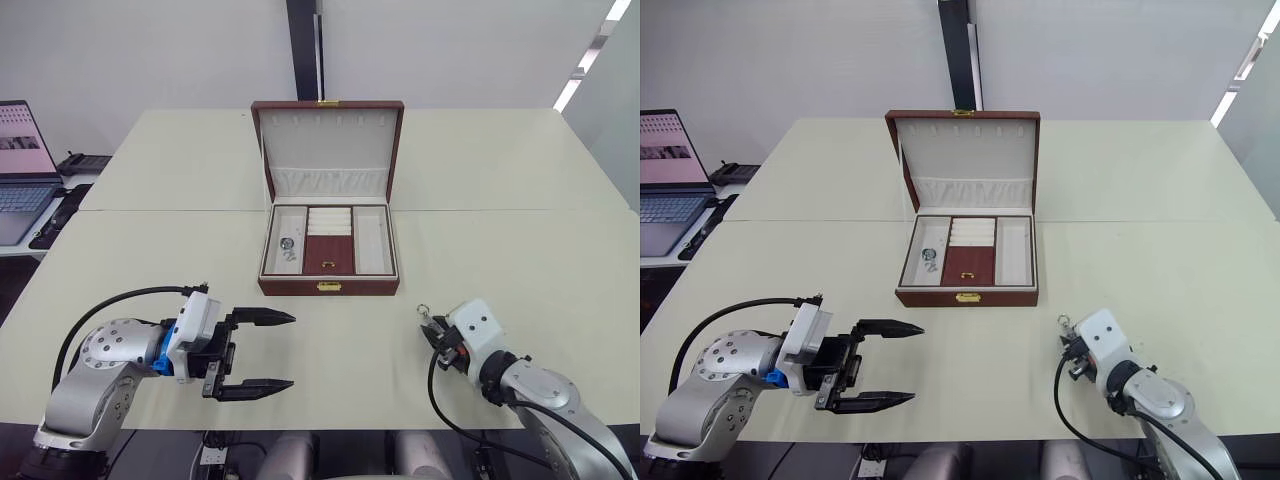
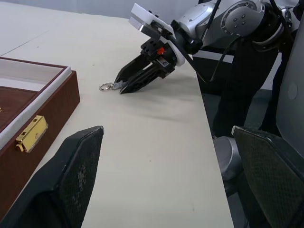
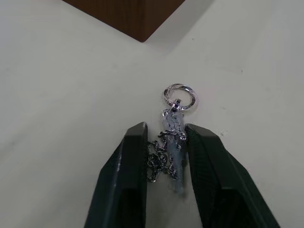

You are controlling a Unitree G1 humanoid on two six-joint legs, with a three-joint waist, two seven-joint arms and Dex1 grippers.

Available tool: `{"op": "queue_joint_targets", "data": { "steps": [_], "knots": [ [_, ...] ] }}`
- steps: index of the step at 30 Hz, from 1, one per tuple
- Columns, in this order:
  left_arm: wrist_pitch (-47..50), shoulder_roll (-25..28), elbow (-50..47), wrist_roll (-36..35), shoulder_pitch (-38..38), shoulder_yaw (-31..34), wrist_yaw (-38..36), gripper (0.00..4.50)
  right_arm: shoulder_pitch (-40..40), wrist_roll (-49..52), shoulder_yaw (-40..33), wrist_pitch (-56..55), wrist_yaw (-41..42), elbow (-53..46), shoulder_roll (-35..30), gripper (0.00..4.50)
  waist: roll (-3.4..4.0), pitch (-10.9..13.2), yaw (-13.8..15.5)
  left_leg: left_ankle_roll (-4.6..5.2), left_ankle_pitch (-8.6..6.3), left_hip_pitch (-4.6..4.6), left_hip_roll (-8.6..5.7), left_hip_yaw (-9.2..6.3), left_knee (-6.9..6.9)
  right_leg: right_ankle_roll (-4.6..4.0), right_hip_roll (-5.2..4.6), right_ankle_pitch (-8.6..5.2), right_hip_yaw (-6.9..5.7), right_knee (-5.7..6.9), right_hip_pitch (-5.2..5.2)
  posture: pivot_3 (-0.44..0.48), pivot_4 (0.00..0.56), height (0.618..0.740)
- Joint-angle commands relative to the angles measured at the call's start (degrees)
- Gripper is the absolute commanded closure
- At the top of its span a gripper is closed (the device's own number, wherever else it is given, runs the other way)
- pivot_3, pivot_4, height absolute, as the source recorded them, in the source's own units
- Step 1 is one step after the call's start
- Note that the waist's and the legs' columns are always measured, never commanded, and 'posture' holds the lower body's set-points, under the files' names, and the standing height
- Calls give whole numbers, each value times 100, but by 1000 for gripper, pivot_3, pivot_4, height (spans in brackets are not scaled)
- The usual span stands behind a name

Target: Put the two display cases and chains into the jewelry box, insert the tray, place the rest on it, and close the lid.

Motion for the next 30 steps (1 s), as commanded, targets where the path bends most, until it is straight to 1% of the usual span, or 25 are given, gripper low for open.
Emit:
{"op": "queue_joint_targets", "data": {
  "steps": [1, 2, 3, 13, 19, 24, 30],
  "knots": [
    [25, 9, -158, -48, -40, 8, 54, 0, -33, 37, -72, 99, -7, -199, -66, 4128, 0, 0, -1, 0, 0, 0, 0, 0, 0, 0, 0, 0, 0, 0, 0, 0, 150, 740],
    [44, 12, -179, -56, -47, 3, 68, 0, -50, 29, -67, 93, 9, -223, -92, 4330, 0, 0, -1, 0, 0, 0, 0, -1, 0, 0, 0, 0, 0, 0, 0, 0, 150, 740],
    [61, 14, -197, -64, -54, 0, 79, 0, -66, 26, -65, 89, 25, -243, -116, 4383, 0, 0, -1, 0, 0, 0, 0, 0, 0, 0, 0, 0, 0, 0, 0, 0, 150, 740],
    [214, -61, -299, -203, -79, 51, 259, 0, -541, 440, -394, 59, 223, -505, -145, 4384, 1, 1, -3, 0, 0, 0, 1, 0, 0, 0, 1, 0, 1, 2, -1, 0, 150, 740],
    [242, -88, -395, -216, 16, 64, 363, 0, -1188, 743, -503, 258, 367, -552, -260, 4384, 1, 1, -4, -1, 1, 0, 1, 0, 0, 0, 1, 0, 0, 3, -1, 0, 150, 740],
    [268, -149, -508, -216, 57, 15, 504, 0, -2199, 935, -358, 565, 400, -403, -297, 4384, 3, 3, -9, -1, 1, 0, 1, 0, 0, 0, 1, 0, 0, 2, -2, 0, 150, 740],
    [298, -196, -554, -232, 50, -15, 614, 0, -3614, 977, 120, 804, 395, 135, -159, 4384, 4, 3, -18, -21, 12, -2, 1, 0, -1, 0, 1, 0, 0, 2, -5, 0, 150, 740]
  ]
}}
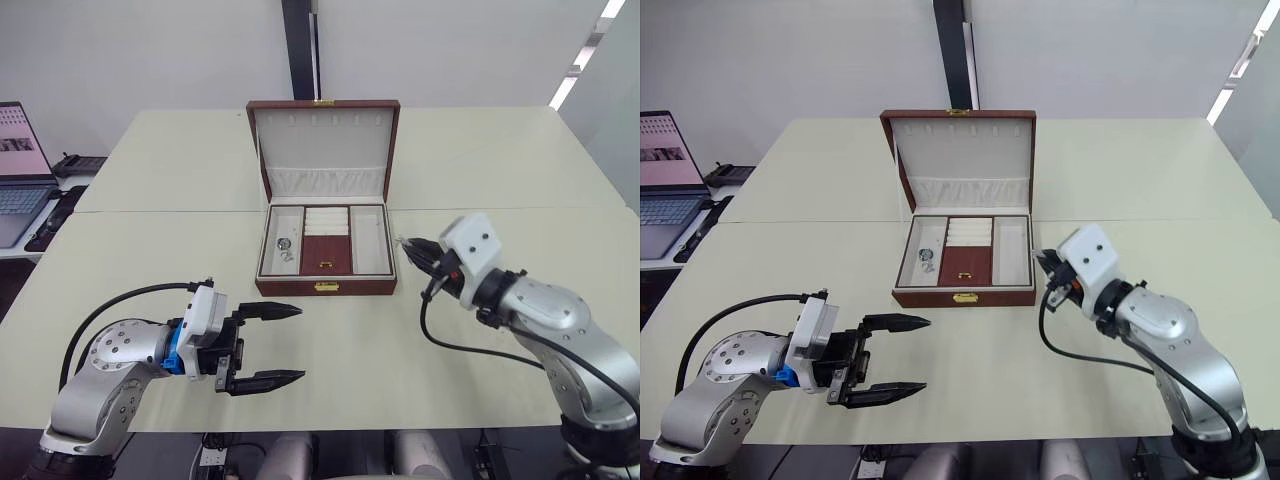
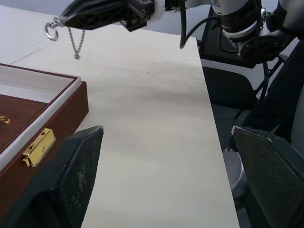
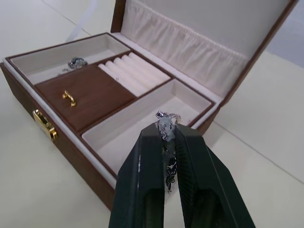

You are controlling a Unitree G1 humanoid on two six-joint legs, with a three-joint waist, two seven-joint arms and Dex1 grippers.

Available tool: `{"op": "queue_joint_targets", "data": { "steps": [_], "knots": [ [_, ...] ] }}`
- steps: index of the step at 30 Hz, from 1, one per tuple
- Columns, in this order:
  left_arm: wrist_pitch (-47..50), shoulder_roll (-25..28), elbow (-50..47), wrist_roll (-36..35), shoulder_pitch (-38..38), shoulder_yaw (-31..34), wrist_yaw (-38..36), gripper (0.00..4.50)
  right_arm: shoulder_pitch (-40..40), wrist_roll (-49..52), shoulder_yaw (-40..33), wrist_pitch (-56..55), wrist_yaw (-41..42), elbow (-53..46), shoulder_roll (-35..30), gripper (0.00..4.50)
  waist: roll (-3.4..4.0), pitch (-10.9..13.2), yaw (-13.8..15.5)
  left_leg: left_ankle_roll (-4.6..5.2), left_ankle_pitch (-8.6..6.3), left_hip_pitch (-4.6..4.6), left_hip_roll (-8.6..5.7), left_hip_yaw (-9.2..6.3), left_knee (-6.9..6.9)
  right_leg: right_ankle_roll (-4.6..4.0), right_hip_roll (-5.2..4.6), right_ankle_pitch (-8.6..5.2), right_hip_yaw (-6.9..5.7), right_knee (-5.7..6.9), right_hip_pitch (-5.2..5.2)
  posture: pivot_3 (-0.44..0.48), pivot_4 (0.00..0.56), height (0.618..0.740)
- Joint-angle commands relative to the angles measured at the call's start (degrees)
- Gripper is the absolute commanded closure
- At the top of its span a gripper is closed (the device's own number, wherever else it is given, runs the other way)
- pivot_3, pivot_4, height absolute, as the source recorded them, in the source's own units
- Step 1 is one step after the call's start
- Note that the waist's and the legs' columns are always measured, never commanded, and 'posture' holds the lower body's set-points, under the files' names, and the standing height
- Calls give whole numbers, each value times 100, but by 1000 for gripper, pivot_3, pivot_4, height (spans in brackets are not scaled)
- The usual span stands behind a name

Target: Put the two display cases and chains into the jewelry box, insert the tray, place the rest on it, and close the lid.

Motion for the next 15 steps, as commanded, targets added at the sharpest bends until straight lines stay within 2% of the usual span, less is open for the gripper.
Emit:
{"op": "queue_joint_targets", "data": {
  "steps": [1, 7, 15],
  "knots": [
    [28, -66, -207, -109, -12, 9, 94, 0, -789, 13, 297, 10, 26, 321, 141, 4384, 1, 1, -7, -1, 1, 0, 0, 2, 0, 0, 0, 0, 2, 1, -2, 0, 150, 740],
    [207, -221, -289, -255, -56, 97, 411, 0, -1539, -199, 734, -216, 24, 1179, 335, 4384, 1, 0, -8, -2, 1, -2, 0, 0, -2, 0, -2, 0, 2, 2, -8, 0, 150, 740],
    [457, -453, -380, -472, -100, 364, 1142, 0, -1606, -613, 1077, -513, -94, 1916, 390, 4384, 0, 0, -10, -3, 2, -5, 0, 1, -2, 0, -4, 0, 3, 6, -17, 0, 150, 740]
  ]
}}
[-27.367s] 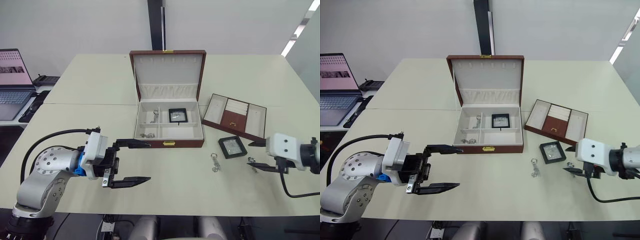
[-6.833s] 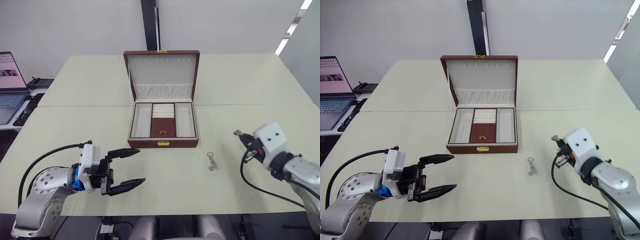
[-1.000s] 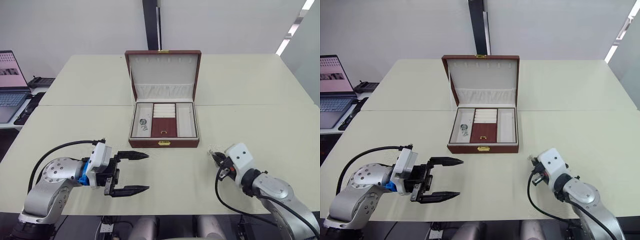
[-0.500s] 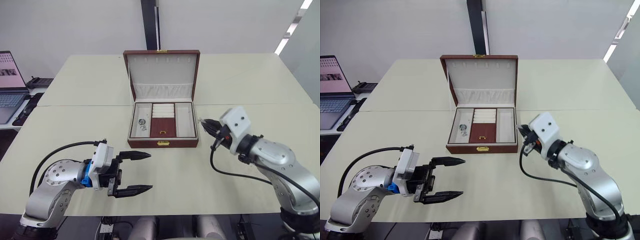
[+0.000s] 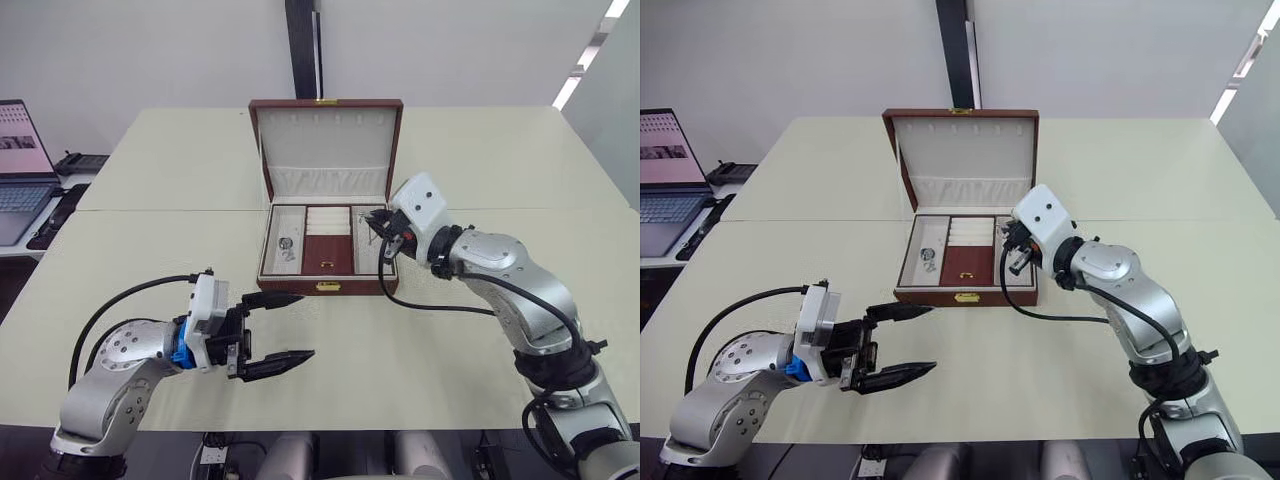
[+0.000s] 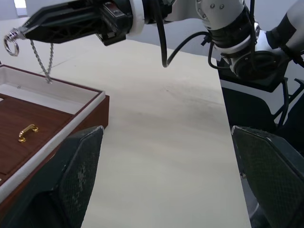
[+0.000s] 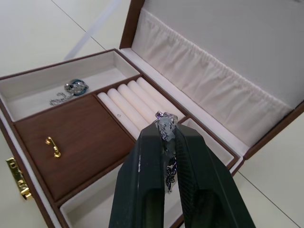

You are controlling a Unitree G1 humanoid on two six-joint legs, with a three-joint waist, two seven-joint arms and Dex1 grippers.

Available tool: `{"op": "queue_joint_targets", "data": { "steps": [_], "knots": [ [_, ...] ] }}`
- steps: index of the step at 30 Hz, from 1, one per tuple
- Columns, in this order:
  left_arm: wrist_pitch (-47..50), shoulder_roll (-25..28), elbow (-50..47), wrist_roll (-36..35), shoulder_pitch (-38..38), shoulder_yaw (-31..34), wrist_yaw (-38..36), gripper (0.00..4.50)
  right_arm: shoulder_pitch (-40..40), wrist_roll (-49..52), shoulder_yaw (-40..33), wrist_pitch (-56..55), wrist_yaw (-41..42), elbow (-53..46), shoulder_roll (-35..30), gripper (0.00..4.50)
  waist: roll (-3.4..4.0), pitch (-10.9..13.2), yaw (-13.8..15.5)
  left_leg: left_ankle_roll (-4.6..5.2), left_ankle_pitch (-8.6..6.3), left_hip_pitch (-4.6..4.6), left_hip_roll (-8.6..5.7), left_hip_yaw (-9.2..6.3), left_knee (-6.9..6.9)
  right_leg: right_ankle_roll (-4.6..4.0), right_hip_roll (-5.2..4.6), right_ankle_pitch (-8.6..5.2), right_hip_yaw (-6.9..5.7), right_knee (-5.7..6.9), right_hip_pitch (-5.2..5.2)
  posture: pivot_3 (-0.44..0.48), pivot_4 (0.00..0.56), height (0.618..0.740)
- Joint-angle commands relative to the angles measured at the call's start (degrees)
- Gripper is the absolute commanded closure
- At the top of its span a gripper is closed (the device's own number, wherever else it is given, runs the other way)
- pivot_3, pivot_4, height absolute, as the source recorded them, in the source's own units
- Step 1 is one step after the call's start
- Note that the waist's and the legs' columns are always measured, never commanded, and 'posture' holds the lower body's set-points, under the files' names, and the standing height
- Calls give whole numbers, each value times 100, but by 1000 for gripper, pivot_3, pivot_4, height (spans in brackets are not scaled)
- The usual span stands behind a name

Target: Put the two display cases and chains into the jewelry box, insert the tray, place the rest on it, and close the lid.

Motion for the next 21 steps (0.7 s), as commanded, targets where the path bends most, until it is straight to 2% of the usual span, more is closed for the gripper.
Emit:
{"op": "queue_joint_targets", "data": {
  "steps": [1, 7, 14, 16, 21],
  "knots": [
    [76, -64, -234, -164, -5, 254, 315, 0, -54, -207, 29, -150, -81, 82, 36, 4384, 0, 0, -2, 0, 0, -2, 0, 1, 0, 0, 0, 0, 1, 2, -3, 0, 150, 740],
    [93, -185, -166, -163, -47, 383, 631, 0, 30, -221, 24, 31, -37, 207, 116, 4384, 0, 0, -1, -1, 1, -8, 0, 3, 1, 0, 0, 0, 4, 4, -11, 0, 150, 740],
    [47, -240, -91, -101, -82, 375, 657, 0, 72, -278, 14, 77, 27, 260, 179, 4384, 0, 0, -1, -1, 1, -10, -1, 3, 1, 0, 0, 0, 4, 4, -13, 0, 150, 740],
    [41, -243, -94, -92, -81, 371, 660, 0, 79, -319, 8, 84, 0, 276, 185, 3671, 0, 0, 0, -1, 1, -10, -1, 3, 1, -1, 0, 0, 5, 4, -14, 0, 150, 740],
    [23, -289, -94, -55, -138, 360, 739, 0, 40, -340, -53, 84, -33, 297, 220, 2408, 0, 0, -1, -1, 1, -10, -2, 4, 1, 0, 1, 0, 5, 4, -14, 0, 150, 740]
  ]
}}
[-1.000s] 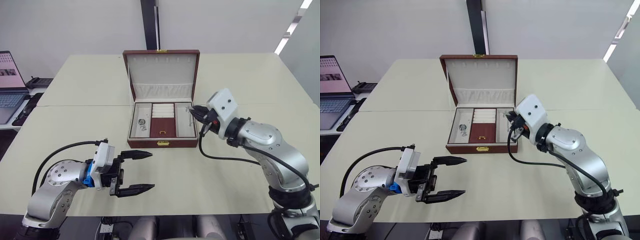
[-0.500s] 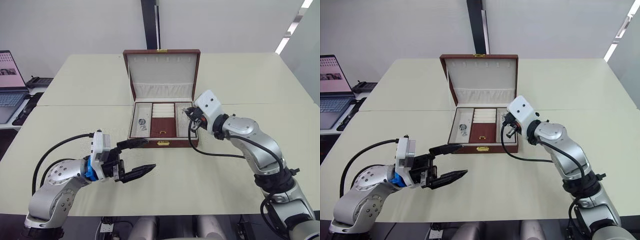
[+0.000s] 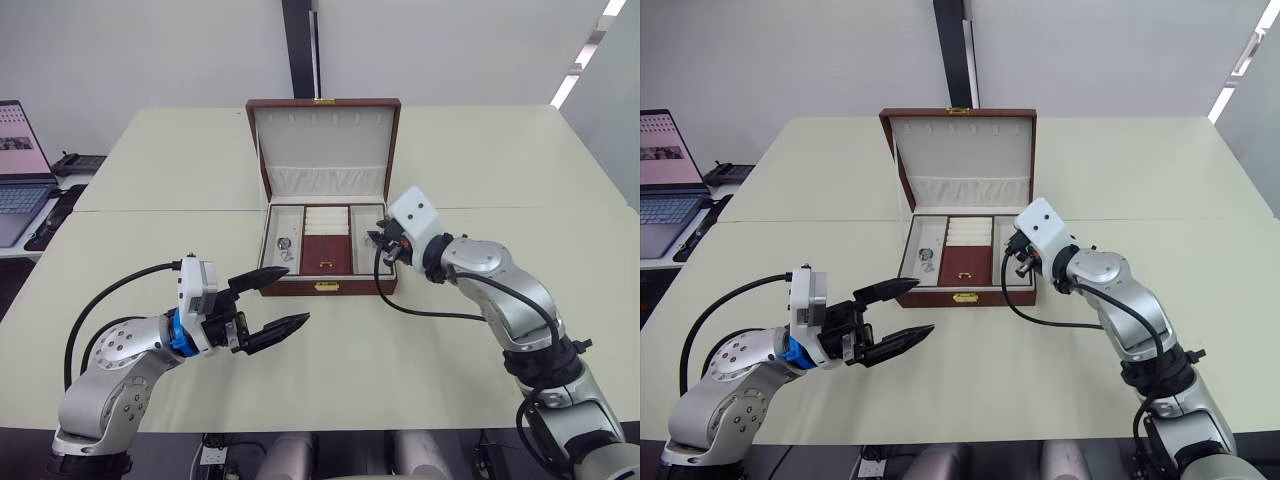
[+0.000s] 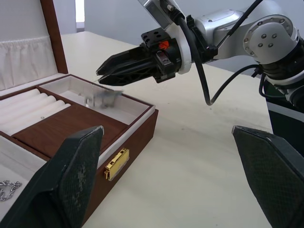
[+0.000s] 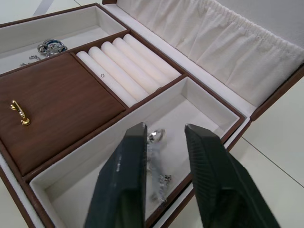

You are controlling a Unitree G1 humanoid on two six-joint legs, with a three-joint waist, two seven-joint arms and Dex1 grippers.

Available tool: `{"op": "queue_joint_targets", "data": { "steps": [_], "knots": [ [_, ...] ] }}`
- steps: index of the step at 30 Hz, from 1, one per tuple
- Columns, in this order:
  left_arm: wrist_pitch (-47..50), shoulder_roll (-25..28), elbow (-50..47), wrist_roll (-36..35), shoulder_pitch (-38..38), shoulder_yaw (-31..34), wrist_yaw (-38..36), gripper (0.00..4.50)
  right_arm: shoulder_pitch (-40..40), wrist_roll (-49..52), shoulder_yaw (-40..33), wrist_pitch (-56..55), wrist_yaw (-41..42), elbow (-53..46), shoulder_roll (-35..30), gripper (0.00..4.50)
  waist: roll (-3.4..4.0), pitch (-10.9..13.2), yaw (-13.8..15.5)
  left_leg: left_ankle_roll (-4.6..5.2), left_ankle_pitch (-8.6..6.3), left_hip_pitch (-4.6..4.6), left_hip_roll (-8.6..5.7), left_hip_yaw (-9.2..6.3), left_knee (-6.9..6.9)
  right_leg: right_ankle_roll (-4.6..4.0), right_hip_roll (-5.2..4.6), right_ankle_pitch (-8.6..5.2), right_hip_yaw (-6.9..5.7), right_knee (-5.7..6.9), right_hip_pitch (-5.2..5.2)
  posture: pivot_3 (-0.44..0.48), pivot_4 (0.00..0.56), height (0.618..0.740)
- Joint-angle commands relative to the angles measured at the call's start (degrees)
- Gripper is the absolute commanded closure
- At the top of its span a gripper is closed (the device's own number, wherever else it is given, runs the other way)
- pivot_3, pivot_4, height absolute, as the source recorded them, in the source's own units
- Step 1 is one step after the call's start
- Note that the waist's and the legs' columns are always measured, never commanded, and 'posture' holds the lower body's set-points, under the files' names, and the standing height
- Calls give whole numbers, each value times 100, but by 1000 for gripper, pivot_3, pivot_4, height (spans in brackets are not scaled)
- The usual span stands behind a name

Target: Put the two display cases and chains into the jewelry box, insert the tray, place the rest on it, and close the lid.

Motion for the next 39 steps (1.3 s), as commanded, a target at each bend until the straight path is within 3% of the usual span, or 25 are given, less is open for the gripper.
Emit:
{"op": "queue_joint_targets", "data": {
  "steps": [1, 8, 17, 21, 25, 31, 39],
  "knots": [
    [-100, -57, -98, -47, -90, 108, 62, 0, -75, -13, -141, -28, -34, -131, 50, 2150, 0, 0, 0, 0, 0, 0, 0, 0, 0, 0, 0, 0, 0, 0, 0, 0, 150, 740],
    [-82, -94, -122, -64, -73, 177, 181, 0, -38, 41, -316, -83, -79, -308, 113, 21, 0, 0, 0, 0, 0, -1, 0, 0, 0, 0, 0, 0, 0, 0, -1, 0, 150, 740],
    [-278, -188, 67, 220, -326, 576, 914, 0, 322, 288, -833, -348, 232, -951, -217, 21, 0, 0, 13, 0, 0, -5, 0, -2, 1, 0, 0, 0, -2, 0, -3, 0, 150, 740],
    [-586, -180, 398, 640, -546, 907, 1334, 0, 854, 655, -1434, -461, 671, -1463, -709, 21, -2, 0, 31, 0, 0, -9, -2, -4, 3, 1, -1, 0, -6, -4, -1, 0, 150, 740],
    [-425, 171, 883, 1092, -680, 1120, 1706, 0, 1478, 870, -2054, -785, 1138, -1786, -1342, 21, -3, 1, 27, 0, 0, -10, -2, -2, 3, 1, 0, 0, -6, -5, -1, 0, 150, 740],
    [-731, 825, 2019, 1624, -769, 1443, 1612, 0, 2775, 675, -3233, -1895, 1751, -1308, -2317, 21, -8, 4, 8, 2, -1, -9, -2, 4, 2, 2, 2, 0, -5, -5, 1, 0, 150, 740],
    [-1666, 1117, 3371, 1885, -397, 1707, 1020, 0, 4015, 427, -4324, -3285, 2065, -88, -2525, 21, -8, 5, 14, 1, -1, -7, -1, 6, 1, 2, 0, 0, -5, -5, 4, 0, 150, 740]
  ]
}}
